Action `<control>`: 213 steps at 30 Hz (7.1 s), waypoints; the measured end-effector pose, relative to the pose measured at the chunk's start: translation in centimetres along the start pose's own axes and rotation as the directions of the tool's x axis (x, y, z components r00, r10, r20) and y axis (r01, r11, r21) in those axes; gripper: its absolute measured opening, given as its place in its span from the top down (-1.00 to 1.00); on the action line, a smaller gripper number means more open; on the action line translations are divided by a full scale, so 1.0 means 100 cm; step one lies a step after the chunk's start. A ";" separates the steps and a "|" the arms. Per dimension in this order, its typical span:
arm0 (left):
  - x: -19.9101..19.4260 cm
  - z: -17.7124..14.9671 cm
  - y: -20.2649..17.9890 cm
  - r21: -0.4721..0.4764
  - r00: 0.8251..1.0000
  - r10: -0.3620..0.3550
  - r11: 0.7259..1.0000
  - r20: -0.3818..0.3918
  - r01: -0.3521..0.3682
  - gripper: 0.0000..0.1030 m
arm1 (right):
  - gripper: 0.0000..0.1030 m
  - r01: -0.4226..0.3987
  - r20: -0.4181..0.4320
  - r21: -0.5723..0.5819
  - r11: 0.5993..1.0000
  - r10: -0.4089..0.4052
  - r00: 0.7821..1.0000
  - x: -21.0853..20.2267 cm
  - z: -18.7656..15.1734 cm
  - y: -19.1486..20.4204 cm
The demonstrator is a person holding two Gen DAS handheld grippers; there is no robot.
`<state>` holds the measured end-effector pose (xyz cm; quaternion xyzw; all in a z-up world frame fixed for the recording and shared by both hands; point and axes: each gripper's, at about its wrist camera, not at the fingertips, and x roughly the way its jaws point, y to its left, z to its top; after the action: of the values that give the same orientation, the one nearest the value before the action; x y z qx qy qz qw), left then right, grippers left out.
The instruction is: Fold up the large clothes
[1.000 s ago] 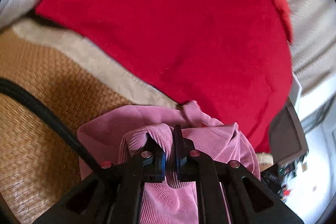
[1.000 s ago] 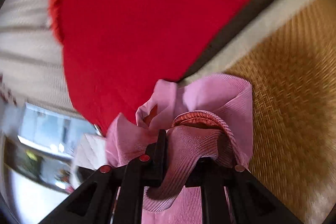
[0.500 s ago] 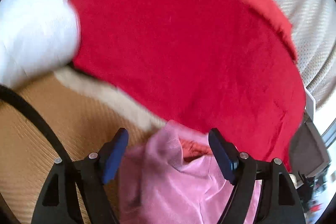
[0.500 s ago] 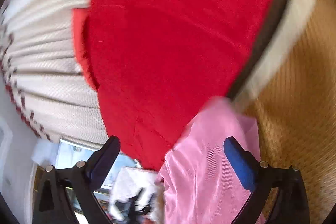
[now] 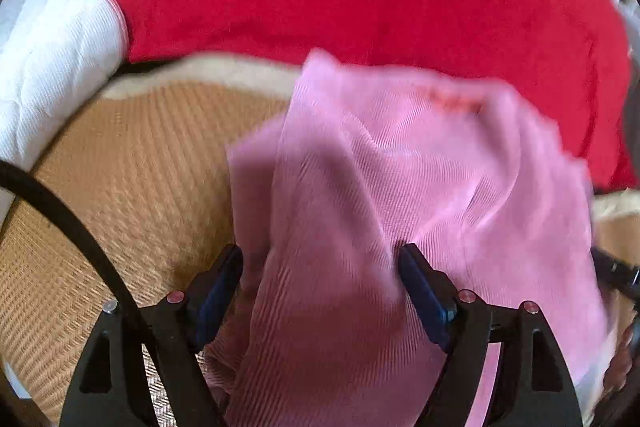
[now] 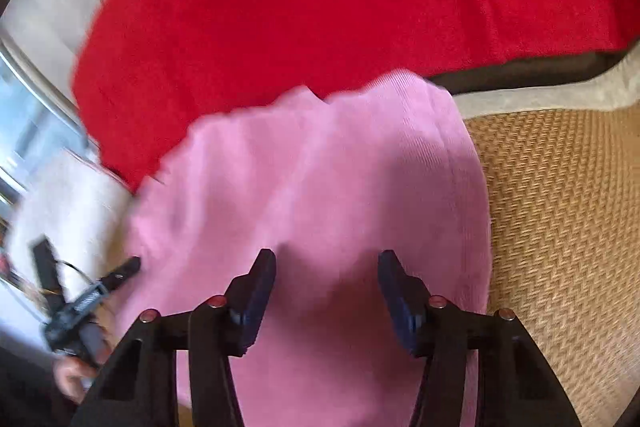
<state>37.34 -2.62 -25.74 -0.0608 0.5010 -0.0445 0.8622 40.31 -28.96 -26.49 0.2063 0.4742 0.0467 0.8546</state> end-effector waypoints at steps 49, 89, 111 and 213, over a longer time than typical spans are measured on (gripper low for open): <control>-0.028 -0.032 -0.050 0.221 0.970 0.138 0.958 0.200 -0.182 -0.65 | 0.03 -0.131 -0.015 -0.100 0.986 0.130 0.991 0.024 0.015 0.061; -0.060 -0.038 -0.008 0.090 0.955 0.252 0.959 0.157 -0.268 -0.73 | -0.06 0.055 -0.019 -0.130 0.990 -0.058 0.998 -0.026 -0.030 -0.003; -0.075 -0.067 0.030 0.006 0.979 0.180 0.983 0.091 -0.181 -0.76 | -0.08 -0.071 -0.019 -0.203 0.977 0.068 0.997 -0.060 -0.081 0.063; -0.078 -0.067 -0.017 0.123 0.948 0.267 0.949 0.170 -0.289 -0.90 | -0.38 0.087 0.137 -0.294 0.952 -0.048 0.989 -0.037 -0.092 0.082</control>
<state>27.63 -3.63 -22.05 0.0708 0.4329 0.0459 0.8975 31.60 -19.75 -24.56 0.0610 0.4126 0.0754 0.9057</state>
